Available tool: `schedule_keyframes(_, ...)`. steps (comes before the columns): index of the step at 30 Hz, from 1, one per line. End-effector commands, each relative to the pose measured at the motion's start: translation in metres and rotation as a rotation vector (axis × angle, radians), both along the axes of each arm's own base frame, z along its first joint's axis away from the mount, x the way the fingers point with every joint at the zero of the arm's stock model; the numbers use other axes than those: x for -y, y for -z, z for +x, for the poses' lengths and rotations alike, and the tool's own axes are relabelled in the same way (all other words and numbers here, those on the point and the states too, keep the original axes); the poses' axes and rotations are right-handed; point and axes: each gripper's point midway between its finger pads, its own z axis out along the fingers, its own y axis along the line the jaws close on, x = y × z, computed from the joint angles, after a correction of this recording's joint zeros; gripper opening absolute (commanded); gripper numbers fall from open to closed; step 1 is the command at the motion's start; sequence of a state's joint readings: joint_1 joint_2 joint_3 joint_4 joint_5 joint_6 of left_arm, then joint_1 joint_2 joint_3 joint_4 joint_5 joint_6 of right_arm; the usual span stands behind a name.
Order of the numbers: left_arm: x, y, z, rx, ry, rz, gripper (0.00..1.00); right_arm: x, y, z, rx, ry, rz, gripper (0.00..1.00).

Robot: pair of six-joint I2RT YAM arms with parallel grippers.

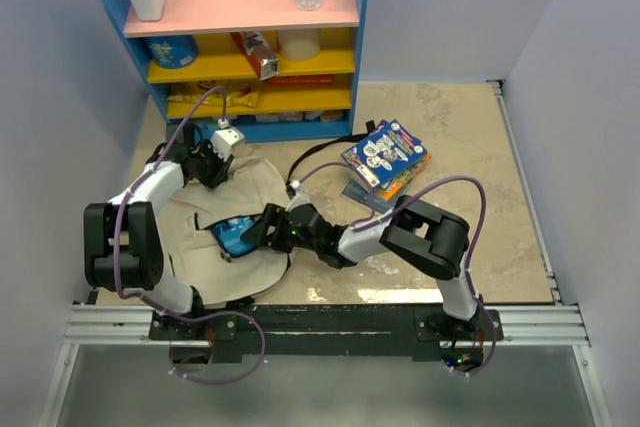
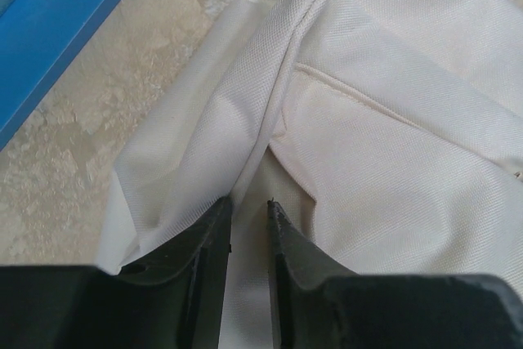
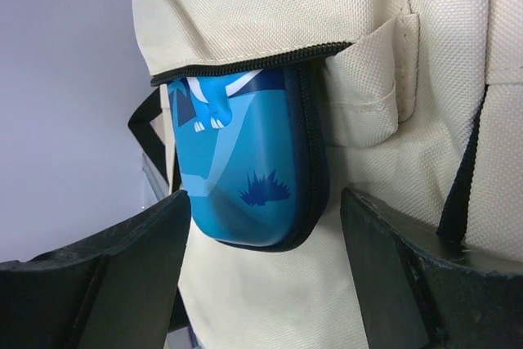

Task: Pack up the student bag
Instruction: Pick up the stationery from the student bag.

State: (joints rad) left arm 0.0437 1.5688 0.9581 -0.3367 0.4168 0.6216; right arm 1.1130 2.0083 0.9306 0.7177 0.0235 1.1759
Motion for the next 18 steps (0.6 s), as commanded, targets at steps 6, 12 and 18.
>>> schedule_keyframes(6, -0.012, 0.021, -0.03, -0.086, -0.049, 0.031, 0.28, -0.026, -0.007, -0.014, -0.126, -0.083, 0.11, 0.77)
schedule_keyframes(12, -0.013, 0.029, -0.036, -0.099, -0.067, 0.035, 0.29, -0.04, 0.006, -0.016, -0.163, -0.087, 0.022, 0.78)
schedule_keyframes(18, -0.014, 0.033, -0.039, -0.101, -0.082, 0.033, 0.29, -0.063, -0.007, -0.008, -0.177, -0.069, 0.044, 0.76)
